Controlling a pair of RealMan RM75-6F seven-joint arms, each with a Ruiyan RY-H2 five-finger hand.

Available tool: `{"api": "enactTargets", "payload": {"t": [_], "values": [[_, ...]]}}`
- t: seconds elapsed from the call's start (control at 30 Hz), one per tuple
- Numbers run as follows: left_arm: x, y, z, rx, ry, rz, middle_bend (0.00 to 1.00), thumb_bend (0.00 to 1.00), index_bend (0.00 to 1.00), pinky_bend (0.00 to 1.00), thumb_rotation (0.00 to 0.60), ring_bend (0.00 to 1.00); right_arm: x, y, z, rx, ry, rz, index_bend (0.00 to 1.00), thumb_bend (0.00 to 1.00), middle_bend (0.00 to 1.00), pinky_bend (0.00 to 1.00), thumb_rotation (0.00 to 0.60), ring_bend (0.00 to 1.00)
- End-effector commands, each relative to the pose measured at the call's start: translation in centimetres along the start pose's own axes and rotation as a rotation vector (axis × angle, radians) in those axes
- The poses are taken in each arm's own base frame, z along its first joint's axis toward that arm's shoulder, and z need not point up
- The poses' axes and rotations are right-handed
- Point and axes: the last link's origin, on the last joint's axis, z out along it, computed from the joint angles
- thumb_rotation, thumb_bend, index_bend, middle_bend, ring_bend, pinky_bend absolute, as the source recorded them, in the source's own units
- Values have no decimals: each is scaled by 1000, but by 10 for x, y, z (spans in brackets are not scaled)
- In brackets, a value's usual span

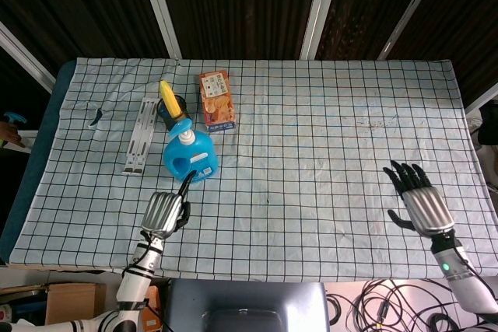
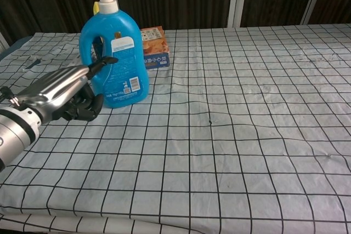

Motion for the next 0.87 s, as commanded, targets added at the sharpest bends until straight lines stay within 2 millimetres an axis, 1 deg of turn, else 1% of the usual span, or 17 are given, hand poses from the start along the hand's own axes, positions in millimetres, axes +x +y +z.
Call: {"api": "enactTargets", "payload": {"t": [0.03,0.07,0.1,0.13,0.17,0.2,0.23,0.3,0.33,0.37,0.43,0.5,0.57,0.6,0.7,0.87], "values": [[13,-10,-28,-74,-17,53,842,577,0,918,600,887,4,-5,-6,13,16,-5,0,234,0,0,600,0],[19,-20,-40,-90,-43,100,640,535,0,764,600,702,6,-7,-10,18,23,-11,0,234,0,0,600,0],[26,-30,-52,-97,-67,158,392,492,0,548,600,455,8,-8,-15,18,32,-19,0,234,0,0,600,0],[37,-43,-69,-92,-86,231,245,468,0,405,600,300,10,-9,-24,12,38,-30,0,234,0,0,600,0],[48,-55,-84,-75,-78,287,77,440,0,217,600,107,12,-10,-32,2,39,-41,0,234,0,0,600,0],[57,-65,-99,-56,-65,320,27,432,0,141,600,48,13,-10,-41,-13,39,-53,0,234,0,0,600,0],[69,-78,-120,-32,-38,348,2,428,0,75,600,13,16,-11,-54,-35,42,-66,0,234,0,0,600,0],[80,-94,-150,-4,-11,354,0,429,0,6,600,0,18,-11,-72,-69,52,-81,0,234,0,0,600,0],[85,-105,-170,11,3,342,0,429,0,0,600,0,18,-11,-85,-93,63,-86,0,234,0,0,600,0],[86,-112,-184,17,11,328,0,429,0,0,600,0,18,-11,-93,-108,74,-85,0,234,0,0,600,0],[86,-125,-206,17,25,302,0,428,0,0,600,0,14,-8,-111,-144,105,-57,0,234,0,0,600,0],[80,-137,-221,36,16,303,0,429,0,0,600,0,10,-5,-122,-186,117,-40,0,234,0,0,600,0],[77,-139,-225,23,-5,338,0,429,0,0,600,0,11,-6,-124,-173,145,-41,0,235,0,0,600,0],[75,-138,-225,12,-13,323,0,429,0,0,600,0,11,-7,-125,-169,156,-34,0,234,0,0,600,0],[74,-140,-222,17,-32,308,0,428,0,0,600,0,10,-8,-125,-166,153,-35,0,234,0,0,600,0],[75,-141,-215,41,-1,312,0,427,0,0,600,0,7,-5,-122,-172,127,-34,0,235,0,0,600,0]]}}
